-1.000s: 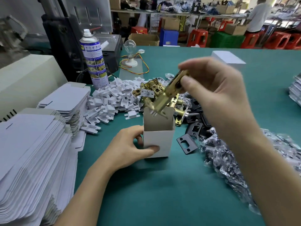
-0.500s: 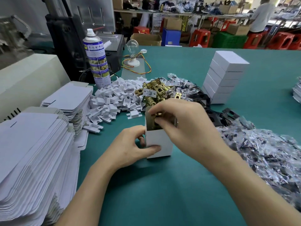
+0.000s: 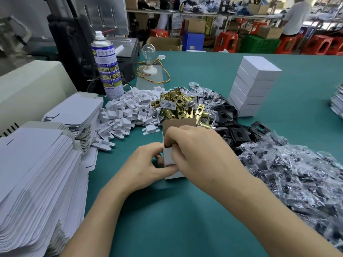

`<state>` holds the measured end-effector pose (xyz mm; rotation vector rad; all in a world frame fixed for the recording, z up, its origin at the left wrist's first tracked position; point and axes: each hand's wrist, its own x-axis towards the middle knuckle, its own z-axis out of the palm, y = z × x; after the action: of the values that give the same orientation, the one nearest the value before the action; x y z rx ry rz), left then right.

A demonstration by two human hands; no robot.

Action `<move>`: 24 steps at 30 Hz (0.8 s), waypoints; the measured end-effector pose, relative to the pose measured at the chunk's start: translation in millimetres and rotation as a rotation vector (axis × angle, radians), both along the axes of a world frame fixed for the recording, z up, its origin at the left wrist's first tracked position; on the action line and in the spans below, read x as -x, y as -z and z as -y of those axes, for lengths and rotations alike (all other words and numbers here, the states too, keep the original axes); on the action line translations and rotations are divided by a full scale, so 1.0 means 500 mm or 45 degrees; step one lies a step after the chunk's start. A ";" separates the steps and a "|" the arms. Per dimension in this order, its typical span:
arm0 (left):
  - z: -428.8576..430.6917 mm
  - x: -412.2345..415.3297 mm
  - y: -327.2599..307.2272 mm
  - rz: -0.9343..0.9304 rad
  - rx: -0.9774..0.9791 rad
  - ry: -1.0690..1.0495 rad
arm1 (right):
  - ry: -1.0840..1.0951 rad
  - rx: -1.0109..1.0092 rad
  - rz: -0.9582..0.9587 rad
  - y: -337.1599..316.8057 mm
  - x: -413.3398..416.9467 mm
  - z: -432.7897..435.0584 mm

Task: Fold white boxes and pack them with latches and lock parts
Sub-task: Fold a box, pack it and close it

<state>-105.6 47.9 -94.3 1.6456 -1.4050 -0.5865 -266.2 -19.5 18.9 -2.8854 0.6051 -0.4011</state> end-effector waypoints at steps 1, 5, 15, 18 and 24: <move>0.000 0.000 0.001 0.001 0.006 0.003 | -0.008 0.005 -0.001 0.000 0.002 0.002; 0.000 -0.005 0.008 0.020 0.029 0.037 | -0.037 -0.105 0.416 -0.002 0.016 0.015; -0.002 -0.014 0.008 0.152 0.009 0.085 | 0.518 -0.018 -0.253 0.063 0.079 0.165; -0.003 -0.012 0.003 0.153 0.015 0.096 | 0.556 -0.005 -0.591 0.104 0.074 0.150; -0.002 -0.013 0.008 0.151 0.004 0.076 | 0.572 0.047 -0.602 0.119 0.065 0.144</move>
<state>-99.1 49.0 -98.1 1.6641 -1.5445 -0.5277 -298.8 -91.2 -40.5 -2.8664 1.3387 0.2383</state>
